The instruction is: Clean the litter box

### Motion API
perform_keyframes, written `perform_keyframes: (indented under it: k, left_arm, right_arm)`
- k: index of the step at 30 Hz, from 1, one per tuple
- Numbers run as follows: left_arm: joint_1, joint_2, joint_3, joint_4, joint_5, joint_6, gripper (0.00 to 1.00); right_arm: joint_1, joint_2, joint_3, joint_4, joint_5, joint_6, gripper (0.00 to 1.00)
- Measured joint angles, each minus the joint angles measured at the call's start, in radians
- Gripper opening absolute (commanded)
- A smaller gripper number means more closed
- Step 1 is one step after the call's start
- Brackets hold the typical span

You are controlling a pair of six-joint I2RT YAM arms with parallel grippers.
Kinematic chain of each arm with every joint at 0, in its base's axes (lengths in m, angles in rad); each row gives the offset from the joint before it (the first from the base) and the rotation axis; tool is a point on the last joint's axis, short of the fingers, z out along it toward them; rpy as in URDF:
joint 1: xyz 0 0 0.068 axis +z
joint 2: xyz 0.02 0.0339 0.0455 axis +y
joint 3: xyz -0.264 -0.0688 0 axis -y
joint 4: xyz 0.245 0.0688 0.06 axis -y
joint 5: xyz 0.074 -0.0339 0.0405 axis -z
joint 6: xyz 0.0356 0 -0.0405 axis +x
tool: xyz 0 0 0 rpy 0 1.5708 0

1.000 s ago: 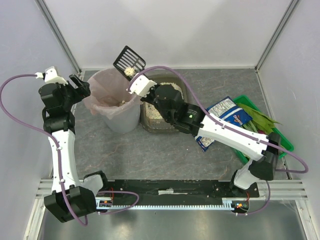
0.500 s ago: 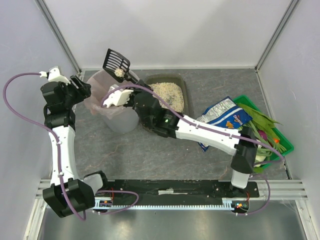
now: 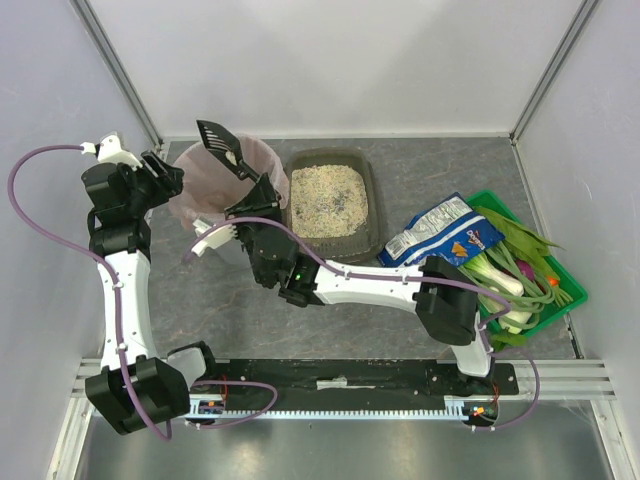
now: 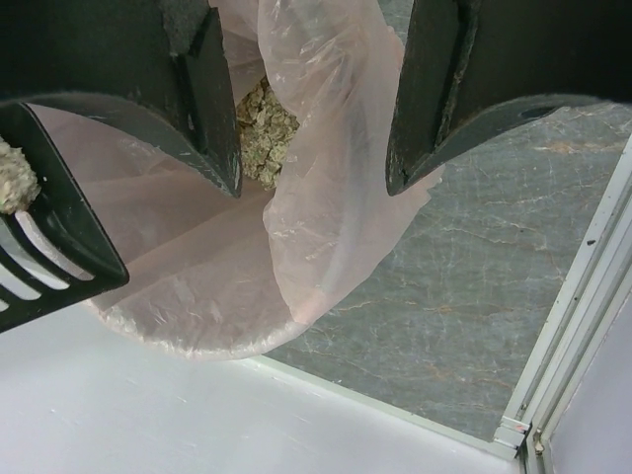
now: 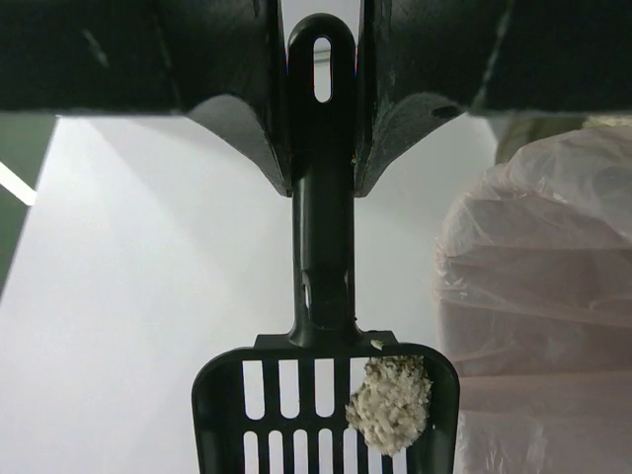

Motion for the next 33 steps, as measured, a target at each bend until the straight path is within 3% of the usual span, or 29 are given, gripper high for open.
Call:
perform_keyframes:
  k: [9, 20, 27, 33]
  left_arm:
    - [0.000, 0.000, 0.000, 0.000, 0.002, -0.004, 0.65]
    - [0.000, 0.000, 0.000, 0.000, 0.002, -0.004, 0.65]
    - [0.000, 0.000, 0.000, 0.002, 0.003, -0.005, 0.63]
    - [0.000, -0.012, -0.008, 0.008, 0.002, -0.005, 0.59]
  right_arm:
    - [0.014, 0.014, -0.098, 0.251, -0.013, -0.284, 0.00]
    - [0.020, 0.012, -0.162, 0.317, -0.032, -0.335, 0.00]
    - [0.024, -0.059, -0.161, 0.285, 0.008, -0.169, 0.00]
    - [0.019, -0.306, -0.161, 0.017, 0.034, 0.235, 0.00]
